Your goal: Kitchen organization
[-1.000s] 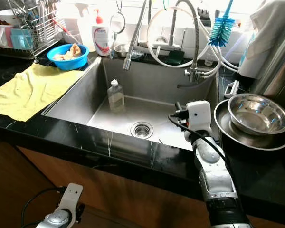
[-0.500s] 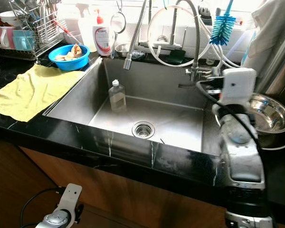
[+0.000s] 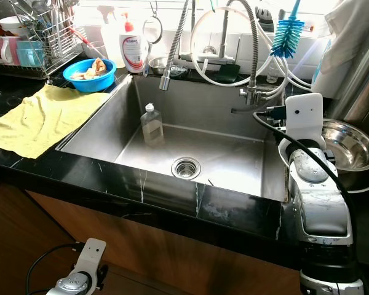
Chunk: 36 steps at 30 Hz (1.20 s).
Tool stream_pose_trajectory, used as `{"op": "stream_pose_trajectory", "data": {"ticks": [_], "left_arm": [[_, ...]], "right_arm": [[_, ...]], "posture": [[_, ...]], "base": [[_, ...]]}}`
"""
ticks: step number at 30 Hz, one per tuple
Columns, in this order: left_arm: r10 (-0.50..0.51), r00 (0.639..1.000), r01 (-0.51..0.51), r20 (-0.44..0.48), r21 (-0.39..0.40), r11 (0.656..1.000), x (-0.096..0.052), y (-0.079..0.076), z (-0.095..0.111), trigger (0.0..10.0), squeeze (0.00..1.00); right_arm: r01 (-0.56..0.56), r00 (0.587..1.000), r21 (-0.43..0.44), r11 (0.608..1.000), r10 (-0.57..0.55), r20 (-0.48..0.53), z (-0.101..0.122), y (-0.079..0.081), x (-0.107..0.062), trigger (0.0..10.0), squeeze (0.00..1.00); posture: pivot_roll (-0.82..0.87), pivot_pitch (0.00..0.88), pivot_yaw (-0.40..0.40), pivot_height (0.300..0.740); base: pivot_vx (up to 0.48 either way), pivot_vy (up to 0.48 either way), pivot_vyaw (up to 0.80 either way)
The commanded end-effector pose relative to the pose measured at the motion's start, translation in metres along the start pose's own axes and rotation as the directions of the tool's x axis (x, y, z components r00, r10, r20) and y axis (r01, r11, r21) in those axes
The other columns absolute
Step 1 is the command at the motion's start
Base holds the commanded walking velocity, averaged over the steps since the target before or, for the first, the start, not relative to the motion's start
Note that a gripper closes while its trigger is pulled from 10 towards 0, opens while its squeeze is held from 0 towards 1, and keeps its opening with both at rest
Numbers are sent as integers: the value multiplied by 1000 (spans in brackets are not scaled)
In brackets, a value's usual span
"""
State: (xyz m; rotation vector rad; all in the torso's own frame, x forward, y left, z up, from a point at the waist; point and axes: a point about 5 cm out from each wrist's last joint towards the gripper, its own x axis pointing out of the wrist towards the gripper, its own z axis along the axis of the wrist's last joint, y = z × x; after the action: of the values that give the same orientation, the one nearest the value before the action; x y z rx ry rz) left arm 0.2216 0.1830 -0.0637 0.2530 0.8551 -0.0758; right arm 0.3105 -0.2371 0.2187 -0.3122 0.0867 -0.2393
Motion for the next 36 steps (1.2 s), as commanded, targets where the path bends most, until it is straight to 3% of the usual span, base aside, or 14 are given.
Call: {"op": "stream_pose_trajectory", "data": {"ticks": [1, 11, 36], "left_arm": [[-3, 999, 3, -34, 11, 1000, -1, 2, -8, 10000, 0], [-2, 999, 2, -36, 11, 1000, -1, 3, -8, 10000, 0], [-2, 999, 3, -40, 11, 1000, -2, 4, -9, 10000, 0]], "right_arm": [[22, 1000, -11, 1000, -22, -10, 1, -3, -2, 10000, 0], [29, 995, -35, 999, -32, -90, -8, -1, -6, 10000, 0], [124, 979, 0, 992, -122, -161, -15, -9, -8, 10000, 0]], "posture": [[-164, 0, 58, 740], [-163, 0, 61, 740], [-165, 0, 64, 740]], "base": [[0, 0, 0], [0, 0, 0], [0, 0, 0]]}}
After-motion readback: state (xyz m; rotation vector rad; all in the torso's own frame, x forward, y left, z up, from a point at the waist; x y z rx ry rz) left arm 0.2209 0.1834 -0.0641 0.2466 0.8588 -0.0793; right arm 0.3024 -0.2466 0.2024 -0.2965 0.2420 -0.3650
